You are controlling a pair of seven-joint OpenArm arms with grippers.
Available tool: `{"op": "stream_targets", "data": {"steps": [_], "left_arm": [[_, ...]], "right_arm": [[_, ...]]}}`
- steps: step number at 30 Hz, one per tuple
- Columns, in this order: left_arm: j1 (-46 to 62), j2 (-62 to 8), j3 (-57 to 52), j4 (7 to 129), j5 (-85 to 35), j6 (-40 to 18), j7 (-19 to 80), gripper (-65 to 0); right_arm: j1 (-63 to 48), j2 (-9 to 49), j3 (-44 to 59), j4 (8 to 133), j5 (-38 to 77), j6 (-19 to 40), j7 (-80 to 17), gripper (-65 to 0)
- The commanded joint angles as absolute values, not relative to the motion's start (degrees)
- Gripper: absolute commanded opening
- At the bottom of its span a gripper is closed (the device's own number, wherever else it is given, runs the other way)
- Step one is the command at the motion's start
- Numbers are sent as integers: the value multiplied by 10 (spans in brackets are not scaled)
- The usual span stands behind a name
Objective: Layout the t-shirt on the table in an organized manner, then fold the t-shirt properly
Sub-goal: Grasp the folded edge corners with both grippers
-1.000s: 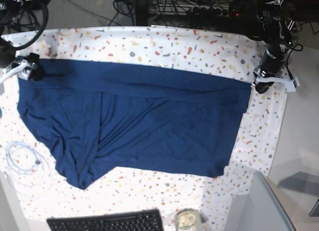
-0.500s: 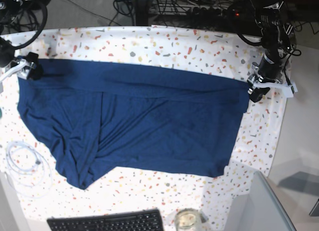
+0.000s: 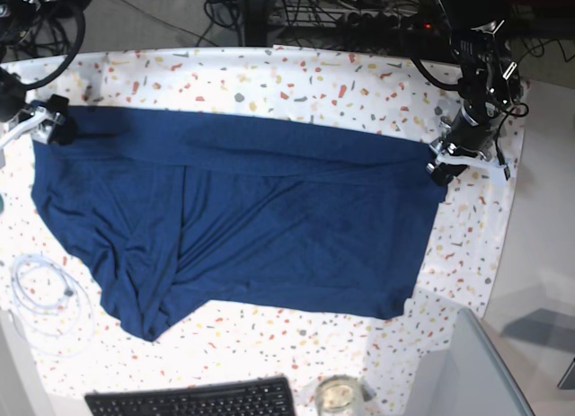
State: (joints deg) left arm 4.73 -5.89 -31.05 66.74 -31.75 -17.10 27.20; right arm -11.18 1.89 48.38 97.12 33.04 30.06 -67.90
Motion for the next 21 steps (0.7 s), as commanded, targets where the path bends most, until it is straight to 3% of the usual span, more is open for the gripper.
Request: {"op": "stream_targets", "data": {"steps": [1, 4, 21], "left_arm": [[42, -66, -312, 676, -324, -176, 262, -487], [42, -66, -313, 676, -324, -176, 262, -645], [-8, -66, -307, 684, -323, -148, 263, -650]], "right_arm": [[-109, 27, 487, 980, 340, 305, -670, -150], [-109, 27, 484, 980, 340, 305, -670, -150], [-109, 27, 482, 980, 339, 304, -670, -150]]}}
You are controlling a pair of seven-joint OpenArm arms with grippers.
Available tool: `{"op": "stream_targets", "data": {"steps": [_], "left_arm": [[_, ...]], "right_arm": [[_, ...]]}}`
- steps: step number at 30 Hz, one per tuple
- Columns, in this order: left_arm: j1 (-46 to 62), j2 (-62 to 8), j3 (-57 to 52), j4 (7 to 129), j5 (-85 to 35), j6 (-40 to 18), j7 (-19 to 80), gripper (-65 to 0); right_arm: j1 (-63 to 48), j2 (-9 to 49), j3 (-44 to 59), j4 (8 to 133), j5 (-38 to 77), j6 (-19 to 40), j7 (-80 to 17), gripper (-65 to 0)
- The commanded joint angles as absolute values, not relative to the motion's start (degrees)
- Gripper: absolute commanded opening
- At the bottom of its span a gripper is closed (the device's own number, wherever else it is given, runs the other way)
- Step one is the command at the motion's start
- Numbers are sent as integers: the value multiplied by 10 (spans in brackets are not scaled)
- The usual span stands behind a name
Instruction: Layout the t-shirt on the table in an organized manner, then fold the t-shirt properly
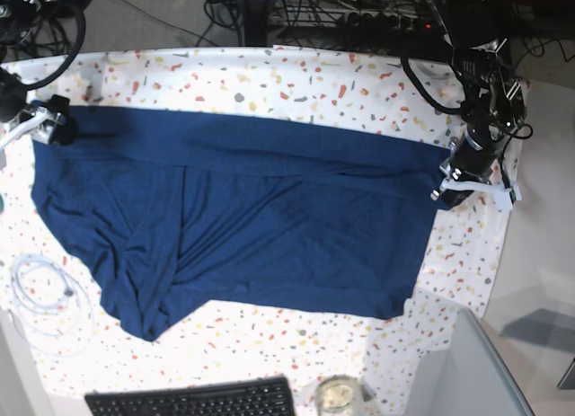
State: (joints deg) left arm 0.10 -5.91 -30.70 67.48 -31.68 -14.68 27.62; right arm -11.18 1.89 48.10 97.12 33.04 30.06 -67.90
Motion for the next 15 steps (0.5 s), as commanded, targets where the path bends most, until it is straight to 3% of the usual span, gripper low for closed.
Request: {"op": "stream_targets", "data": {"steps": [1, 9, 15], "left_arm": [[-13, -66, -306, 684, -323, -148, 263, -650], [-52, -65, -306, 677, -322, -147, 263, -650], [-84, -70, -262, 621, -322, -115, 260, -650]], "right_arm": [[-109, 27, 482, 980, 339, 304, -670, -150], [-109, 27, 481, 979, 339, 304, -670, -150], [-109, 27, 481, 979, 339, 304, -670, -150]]}}
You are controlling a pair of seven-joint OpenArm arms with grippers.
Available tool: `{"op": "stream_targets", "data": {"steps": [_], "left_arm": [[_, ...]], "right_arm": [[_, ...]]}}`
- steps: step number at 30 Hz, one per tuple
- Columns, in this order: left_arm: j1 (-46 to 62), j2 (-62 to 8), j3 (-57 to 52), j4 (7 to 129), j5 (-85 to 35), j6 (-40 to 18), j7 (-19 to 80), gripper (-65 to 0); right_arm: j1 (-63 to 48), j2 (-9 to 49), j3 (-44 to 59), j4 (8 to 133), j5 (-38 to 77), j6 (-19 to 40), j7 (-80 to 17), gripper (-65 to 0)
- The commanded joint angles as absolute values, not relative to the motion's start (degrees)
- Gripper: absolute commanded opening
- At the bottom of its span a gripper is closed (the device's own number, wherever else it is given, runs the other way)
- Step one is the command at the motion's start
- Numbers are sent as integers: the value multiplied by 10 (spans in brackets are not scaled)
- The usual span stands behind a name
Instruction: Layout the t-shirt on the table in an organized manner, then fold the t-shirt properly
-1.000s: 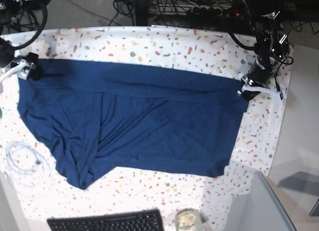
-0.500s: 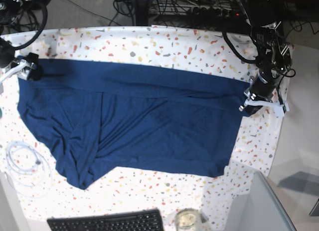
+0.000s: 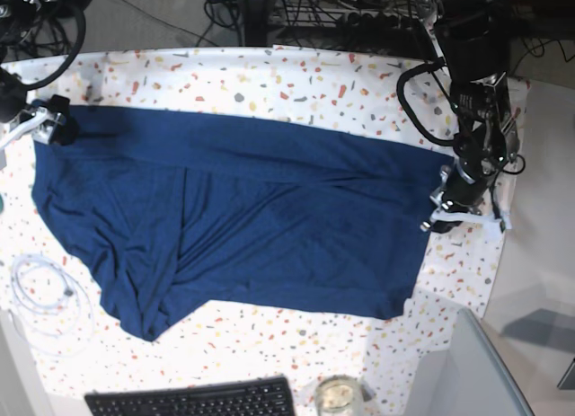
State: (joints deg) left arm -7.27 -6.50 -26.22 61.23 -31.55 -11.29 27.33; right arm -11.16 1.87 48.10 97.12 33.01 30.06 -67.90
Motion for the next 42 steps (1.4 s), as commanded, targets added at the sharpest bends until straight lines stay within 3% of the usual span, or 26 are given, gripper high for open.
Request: {"op": "stream_targets", "data": {"steps": [1, 14, 19, 21, 23, 28, 32, 35, 42], "left_arm": [[-88, -70, -257, 616, -322, -115, 259, -650], [-117, -65, -258, 610, -325, -115, 259, -650], [-135, -58, -260, 589, -325, -115, 258, -304], [-147, -56, -260, 572, -325, -115, 258, -207], [-151, -51, -261, 569, -326, -117, 258, -161], [-90, -41, -261, 655, -336, -118, 259, -171], [17, -56, -266, 728, -422, -118, 257, -171], [74, -65, -307, 739, -473, -118, 257, -171], [106, -65, -340, 735, -437, -154, 257, -171]], "right_arm": [[-109, 27, 481, 979, 339, 304, -670, -150], [-109, 27, 480, 952, 339, 304, -670, -150], [-109, 27, 480, 941, 339, 304, -670, -150], [-109, 27, 480, 941, 339, 304, -670, -150], [-109, 27, 480, 944, 339, 304, -670, -150], [-113, 36, 483, 945, 341, 305, -670, -150], [-114, 44, 487, 945, 342, 305, -670, -150], [-114, 48, 485, 945, 342, 305, -670, -150], [-109, 47, 482, 945, 342, 305, -670, -150]]}}
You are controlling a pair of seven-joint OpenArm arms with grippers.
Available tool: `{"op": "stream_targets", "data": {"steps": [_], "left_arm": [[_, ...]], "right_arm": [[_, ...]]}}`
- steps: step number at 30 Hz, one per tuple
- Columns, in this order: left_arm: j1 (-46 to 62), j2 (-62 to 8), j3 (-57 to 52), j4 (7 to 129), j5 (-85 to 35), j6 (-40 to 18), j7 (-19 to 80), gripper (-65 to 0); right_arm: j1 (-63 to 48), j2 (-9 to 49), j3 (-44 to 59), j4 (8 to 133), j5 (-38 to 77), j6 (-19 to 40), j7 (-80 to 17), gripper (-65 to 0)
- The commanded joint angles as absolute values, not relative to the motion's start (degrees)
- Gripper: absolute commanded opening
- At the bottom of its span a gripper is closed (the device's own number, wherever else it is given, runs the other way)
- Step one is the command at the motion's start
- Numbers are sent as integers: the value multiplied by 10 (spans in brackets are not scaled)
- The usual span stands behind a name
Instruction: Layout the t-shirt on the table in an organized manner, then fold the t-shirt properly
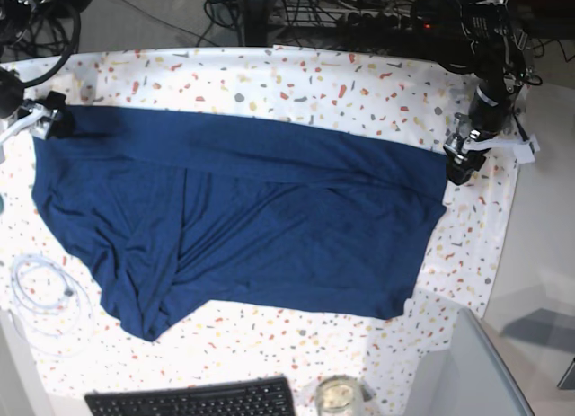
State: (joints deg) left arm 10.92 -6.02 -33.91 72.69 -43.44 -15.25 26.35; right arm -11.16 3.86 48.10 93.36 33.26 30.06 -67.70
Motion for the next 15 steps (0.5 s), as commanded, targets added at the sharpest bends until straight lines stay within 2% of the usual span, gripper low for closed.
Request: {"op": "stream_targets", "data": {"steps": [1, 11, 15], "left_arm": [[103, -63, -340, 734, -426, -154, 257, -171], [46, -47, -337, 642, -378, -156, 261, -173], [39, -50, -282, 630, -378, -156, 258, -173]], "right_arm": [[-109, 46, 482, 945, 342, 305, -670, -150], [-123, 47, 492, 945, 343, 305, -634, -150], [-122, 37, 532, 942, 343, 305, -633, -150]]}}
